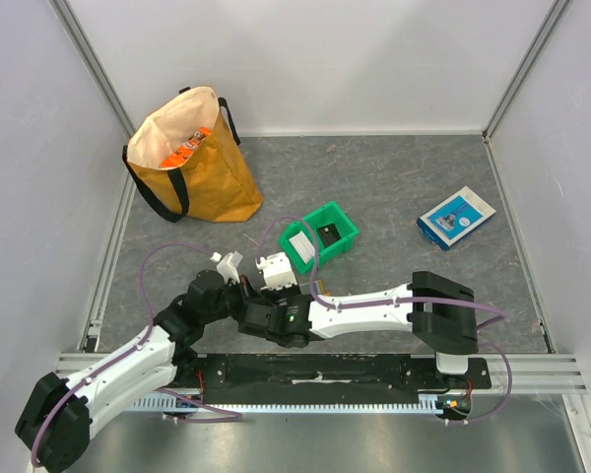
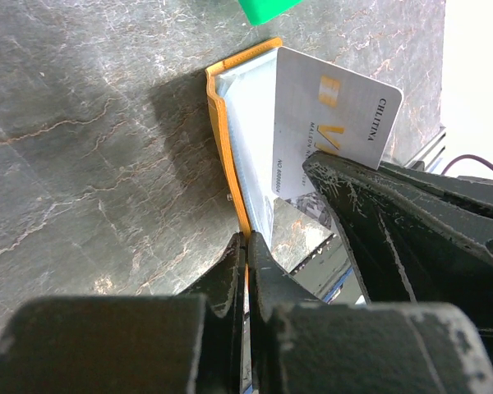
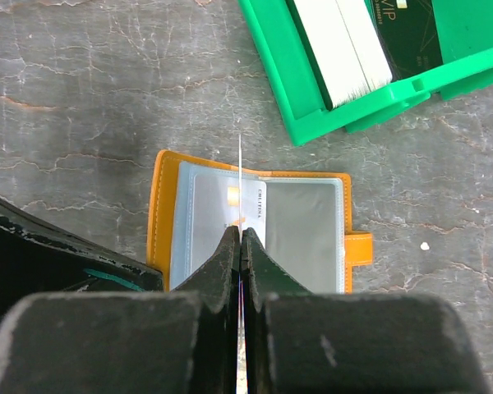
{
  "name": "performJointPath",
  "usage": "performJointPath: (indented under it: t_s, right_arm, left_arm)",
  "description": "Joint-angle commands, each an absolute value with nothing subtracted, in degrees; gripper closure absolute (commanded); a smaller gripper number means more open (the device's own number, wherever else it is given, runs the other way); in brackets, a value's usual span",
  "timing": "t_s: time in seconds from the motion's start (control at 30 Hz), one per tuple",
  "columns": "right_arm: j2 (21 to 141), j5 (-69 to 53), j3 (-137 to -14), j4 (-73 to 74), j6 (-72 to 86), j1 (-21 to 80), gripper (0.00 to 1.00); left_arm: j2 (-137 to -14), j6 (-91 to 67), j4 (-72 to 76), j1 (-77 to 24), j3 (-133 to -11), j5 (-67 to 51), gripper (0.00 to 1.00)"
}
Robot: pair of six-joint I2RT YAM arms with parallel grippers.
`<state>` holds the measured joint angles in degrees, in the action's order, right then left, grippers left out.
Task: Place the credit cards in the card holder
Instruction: Turn over the card slot in the card holder.
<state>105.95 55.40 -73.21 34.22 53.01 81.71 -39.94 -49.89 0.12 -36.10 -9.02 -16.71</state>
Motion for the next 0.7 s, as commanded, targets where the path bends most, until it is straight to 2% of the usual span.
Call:
performJointPath:
  t_s: [0.0,0.13,0.67]
  right_arm:
    - [100.9,57.0,-74.7,33.1,54.2,81.7,1.00]
    - [97.4,53.4,-71.3,24.9,51.6,81.2,1.00]
    - [100.3,48.3,-68.9,20.8,52.1,79.7,1.00]
  left_arm:
    - [-39.3,-50.2,2.7,-36.1,-9.7,-18.1,0.98]
    - [-39.5,-50.2,2.9,-36.1,-9.7,-18.0,0.98]
    - [-39.5,-50.4,3.1,-36.1,-9.5,-17.8,0.98]
